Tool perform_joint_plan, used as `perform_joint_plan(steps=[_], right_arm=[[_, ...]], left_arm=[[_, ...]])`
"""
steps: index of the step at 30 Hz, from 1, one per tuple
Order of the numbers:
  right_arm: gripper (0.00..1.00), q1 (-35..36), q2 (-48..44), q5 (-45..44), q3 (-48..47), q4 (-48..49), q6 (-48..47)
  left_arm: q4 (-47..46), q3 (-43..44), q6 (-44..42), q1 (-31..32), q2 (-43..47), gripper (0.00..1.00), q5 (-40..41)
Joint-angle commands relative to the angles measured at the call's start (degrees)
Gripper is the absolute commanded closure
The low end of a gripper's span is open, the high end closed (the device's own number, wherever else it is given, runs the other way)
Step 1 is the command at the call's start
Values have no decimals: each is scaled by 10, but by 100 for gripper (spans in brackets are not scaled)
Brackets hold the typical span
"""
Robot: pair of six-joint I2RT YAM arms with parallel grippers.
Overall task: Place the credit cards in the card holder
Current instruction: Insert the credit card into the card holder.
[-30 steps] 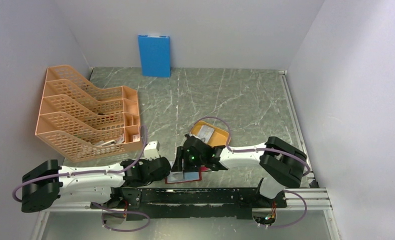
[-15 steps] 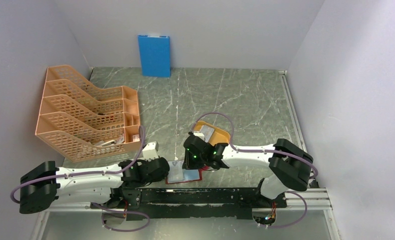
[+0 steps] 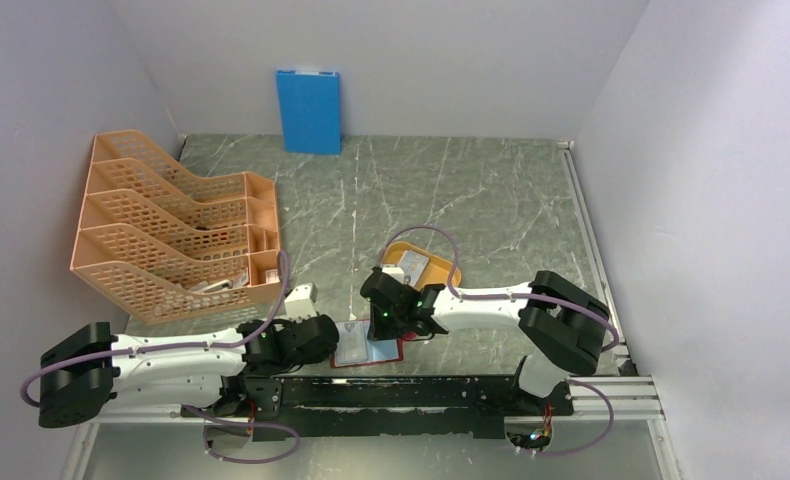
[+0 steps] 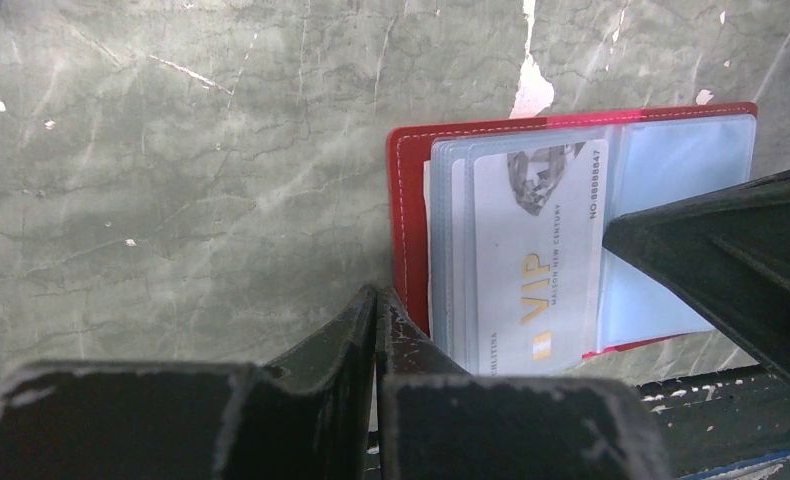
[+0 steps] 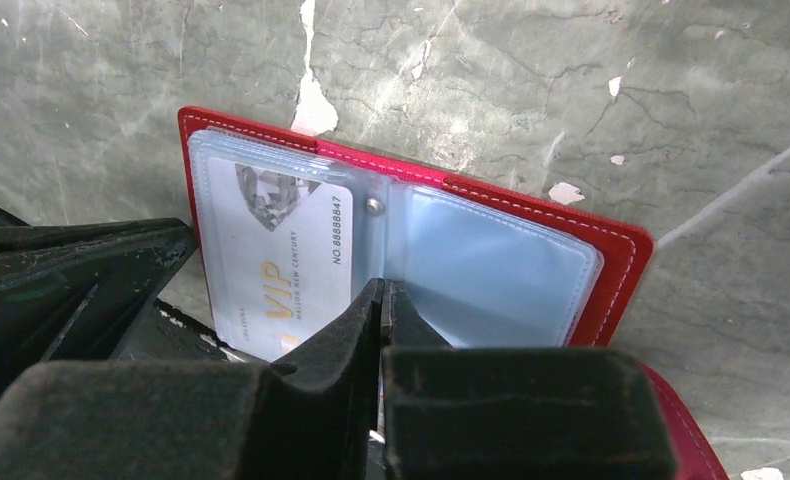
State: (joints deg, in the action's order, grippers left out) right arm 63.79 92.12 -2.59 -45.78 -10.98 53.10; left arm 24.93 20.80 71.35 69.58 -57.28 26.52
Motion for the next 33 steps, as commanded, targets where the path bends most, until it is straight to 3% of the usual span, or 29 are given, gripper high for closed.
perform_joint_plan(steps=[1, 18, 24, 28, 33], right_arm=[[96, 3, 14, 2, -9, 4, -12], [98, 22, 22, 22, -30, 23, -18], [97, 19, -24, -16, -27, -27, -11], [84, 7, -123, -70, -32, -98, -20], [57, -79, -238, -106, -43, -160, -66]], left_arm=[[27, -16, -5, 2, -8, 90, -20], [-4, -5, -20, 2, -29, 91, -25], [42, 14, -11, 2, -25, 90, 3], [111, 41, -7, 2, 13, 87, 40], [190, 100, -31, 2, 75, 62, 91]])
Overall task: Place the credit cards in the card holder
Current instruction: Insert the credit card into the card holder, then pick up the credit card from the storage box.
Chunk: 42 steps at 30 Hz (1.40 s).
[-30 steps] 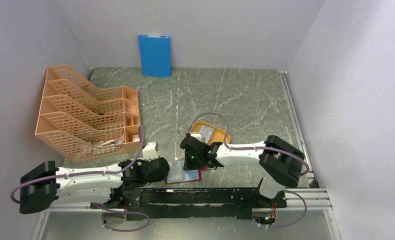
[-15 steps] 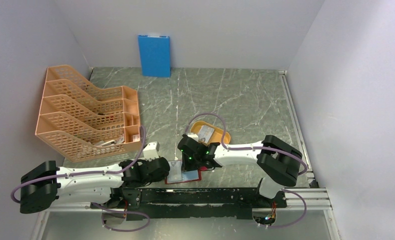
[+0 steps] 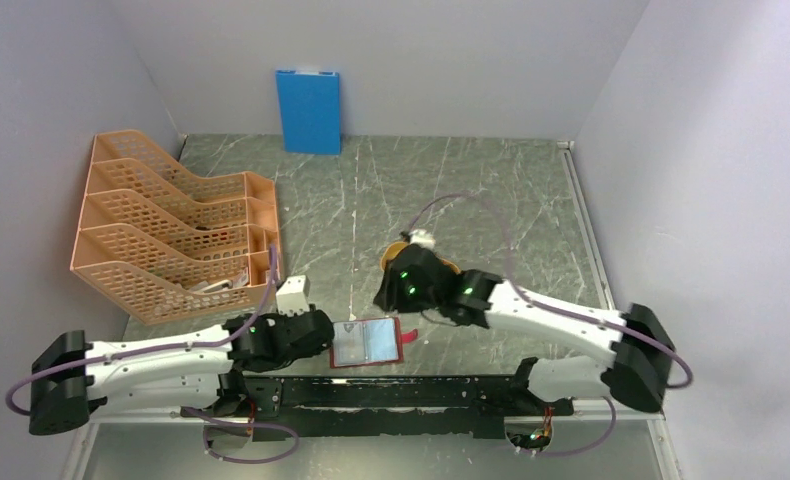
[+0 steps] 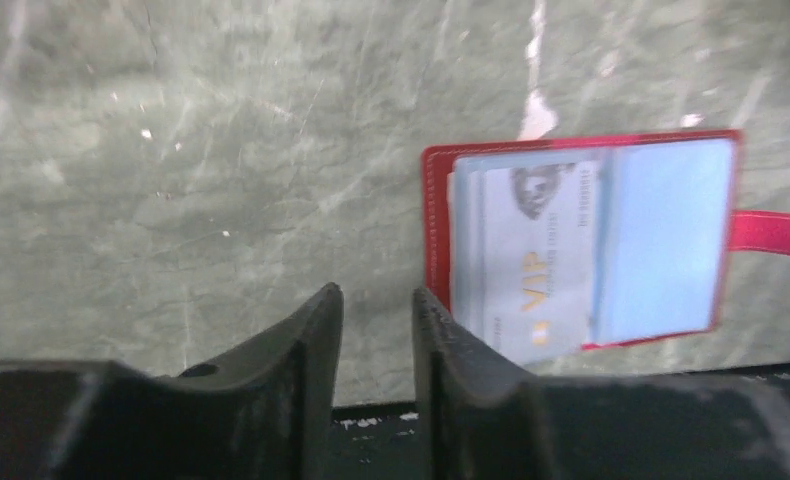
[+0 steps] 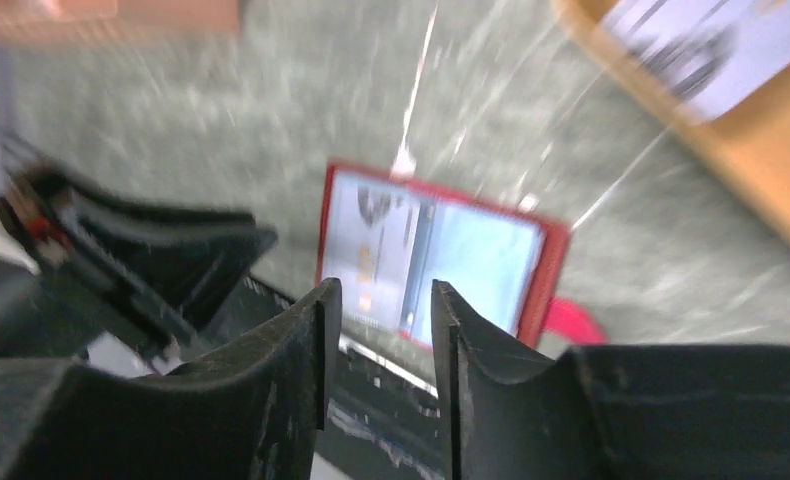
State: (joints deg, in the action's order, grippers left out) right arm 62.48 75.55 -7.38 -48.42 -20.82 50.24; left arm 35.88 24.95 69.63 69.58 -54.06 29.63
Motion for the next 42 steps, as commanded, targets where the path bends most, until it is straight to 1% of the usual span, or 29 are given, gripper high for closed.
perform_joint_plan(steps=[1, 2, 4, 6, 8, 11, 13, 17, 20, 25, 32, 34, 38, 42], right_arm=[[52, -90, -86, -66, -13, -63, -43], [47, -113, -97, -69, -6, -59, -45], [41, -166, -112, -49, 18, -27, -49], [39, -224, -107, 10, 36, 7, -53], [38, -263, -84, 58, 44, 28, -44], [37, -278, -56, 77, 62, 83, -24], [34, -283, -37, 84, 76, 118, -10], [28, -297, 10, 86, 88, 154, 10], [28, -309, 34, 92, 104, 183, 21], [33, -323, 69, 111, 120, 229, 34], [39, -330, 108, 128, 120, 253, 33], [44, -333, 119, 134, 122, 259, 32], [57, -340, 130, 141, 130, 264, 27], [64, -347, 126, 146, 143, 268, 27]], left_arm=[[88, 67, -21, 2, 54, 58, 68], [92, 75, -30, 3, 62, 55, 76], [84, 84, -54, 2, 77, 51, 81], [64, 87, -79, 2, 78, 48, 78], [39, 89, -100, 2, 76, 46, 67], [9, 91, -117, 2, 68, 46, 55], [-3, 92, -123, 2, 61, 46, 52], [-7, 93, -120, 2, 46, 46, 45], [-14, 86, -117, 2, 43, 46, 37], [-19, 80, -108, 2, 35, 47, 33], [-22, 79, -99, 2, 18, 48, 29], [-22, 80, -98, 2, 14, 48, 28], [-20, 81, -96, 2, 10, 49, 28], [-21, 80, -95, 2, 8, 50, 27]])
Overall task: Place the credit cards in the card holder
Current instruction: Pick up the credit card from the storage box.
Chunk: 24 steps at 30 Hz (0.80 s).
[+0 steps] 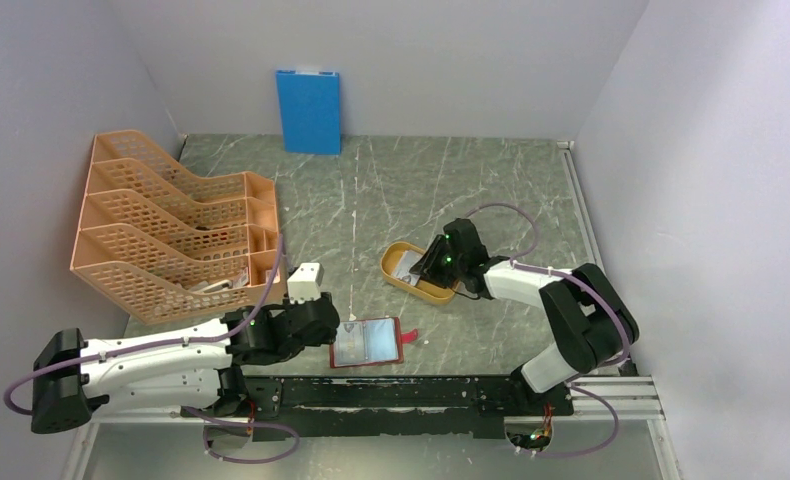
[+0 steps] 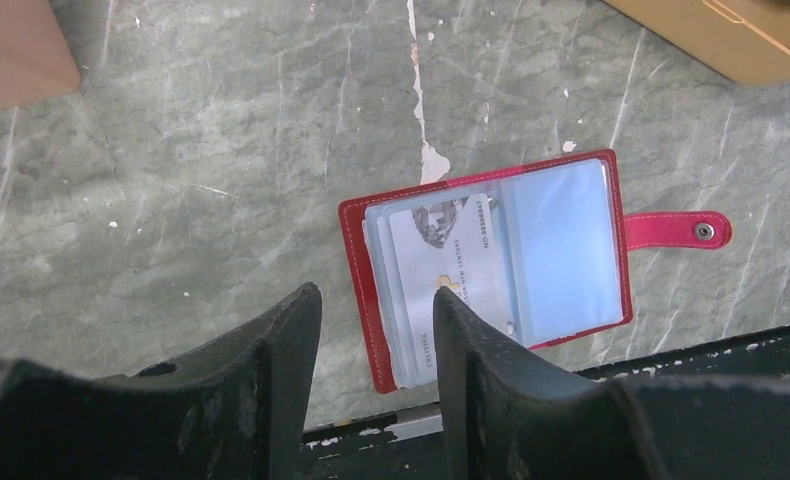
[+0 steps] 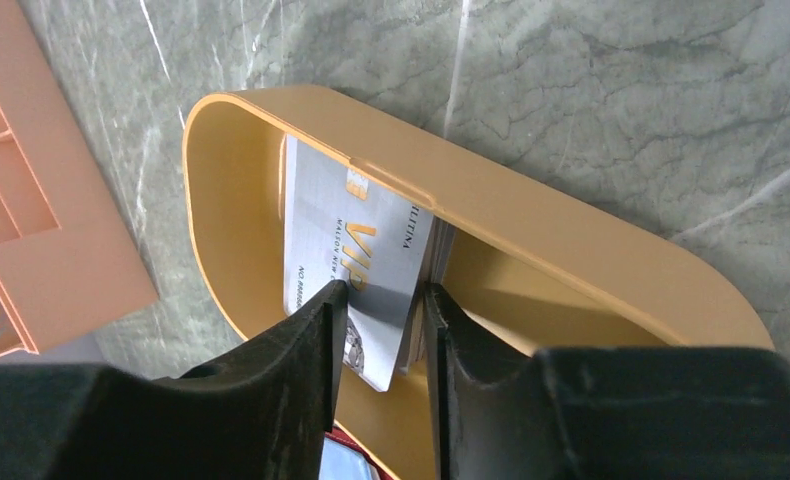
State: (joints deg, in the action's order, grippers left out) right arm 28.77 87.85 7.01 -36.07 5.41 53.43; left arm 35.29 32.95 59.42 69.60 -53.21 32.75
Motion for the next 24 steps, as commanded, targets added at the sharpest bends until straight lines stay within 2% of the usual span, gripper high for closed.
perform_joint_plan(steps=[1, 6, 11, 17, 24], right_arm=[[65, -11, -1, 2, 24, 7, -5], [71, -19, -14, 6, 41, 11, -6], [71, -24, -24, 11, 55, 19, -3], [70, -26, -43, 12, 57, 12, -1], [63, -27, -45, 16, 55, 9, -3]], left_arm=[[-16, -1, 7, 2, -1, 50, -5], [-20, -3, 8, 2, -6, 50, -6], [-21, -4, 9, 2, -10, 51, -8], [-23, -7, 11, 2, -6, 51, -9], [-25, -11, 13, 2, -5, 51, -12]])
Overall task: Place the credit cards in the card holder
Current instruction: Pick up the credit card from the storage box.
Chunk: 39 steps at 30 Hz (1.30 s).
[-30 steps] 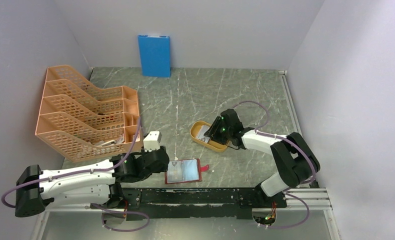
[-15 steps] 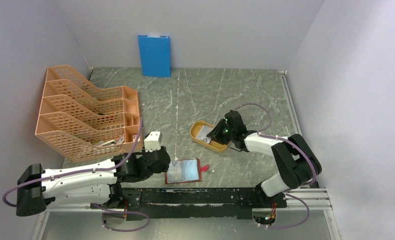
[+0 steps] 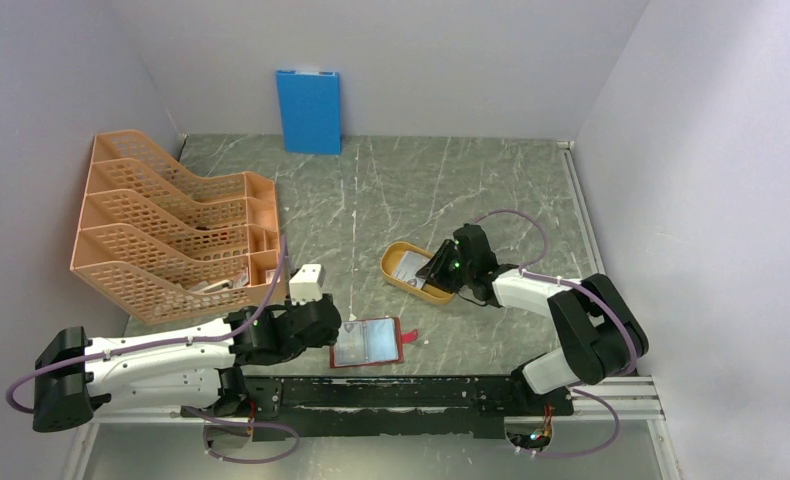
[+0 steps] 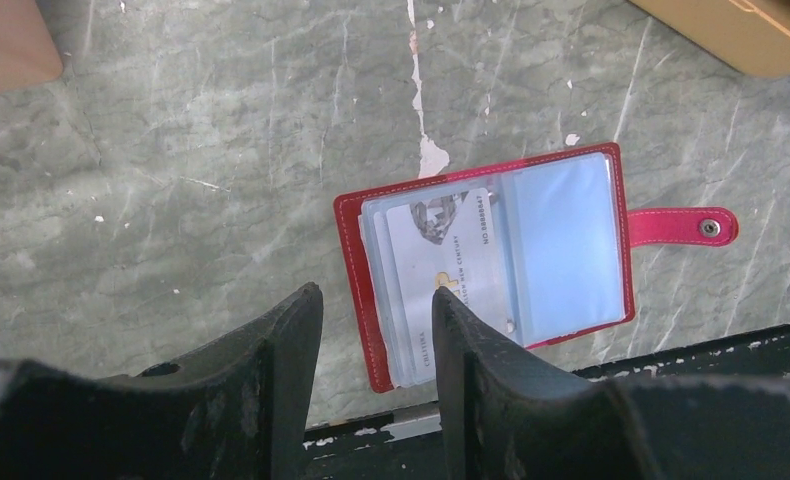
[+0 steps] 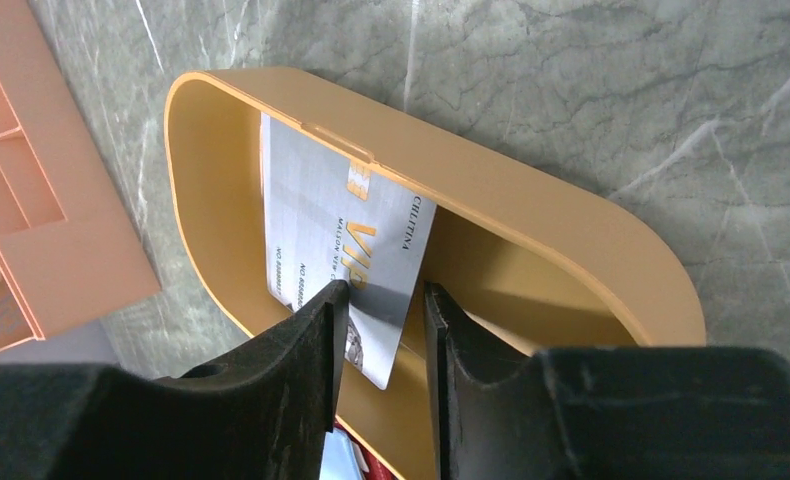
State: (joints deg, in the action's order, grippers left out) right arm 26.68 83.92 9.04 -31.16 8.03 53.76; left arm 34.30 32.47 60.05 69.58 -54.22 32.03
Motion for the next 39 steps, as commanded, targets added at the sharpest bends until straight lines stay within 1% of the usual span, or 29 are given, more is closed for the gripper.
perform_joint_plan(steps=[1, 7, 10, 13, 23, 27, 32, 39], right_arm=[[64, -7, -6, -4, 5, -17, -7], [74, -7, -16, 0, 9, -13, -3], [82, -7, -26, 6, 8, -16, 0], [87, -7, -39, 12, 5, -21, 3], [99, -7, -57, 33, -2, -32, 17], [100, -7, -62, 49, -4, -35, 38], [100, -7, -81, 72, -10, -44, 91], [100, -8, -104, 68, -55, -122, 118]], left_arm=[[-14, -6, 7, 2, 5, 51, -5], [-13, -10, 9, 2, 10, 51, -6], [-13, -12, 9, 2, 12, 51, -6], [-15, -12, 9, 2, 10, 51, -6], [-19, -11, 7, 2, 4, 51, -8], [-17, -11, 8, 2, 7, 51, -6], [-10, -8, 9, 2, 13, 51, 0], [2, -6, 13, 2, 21, 51, 10]])
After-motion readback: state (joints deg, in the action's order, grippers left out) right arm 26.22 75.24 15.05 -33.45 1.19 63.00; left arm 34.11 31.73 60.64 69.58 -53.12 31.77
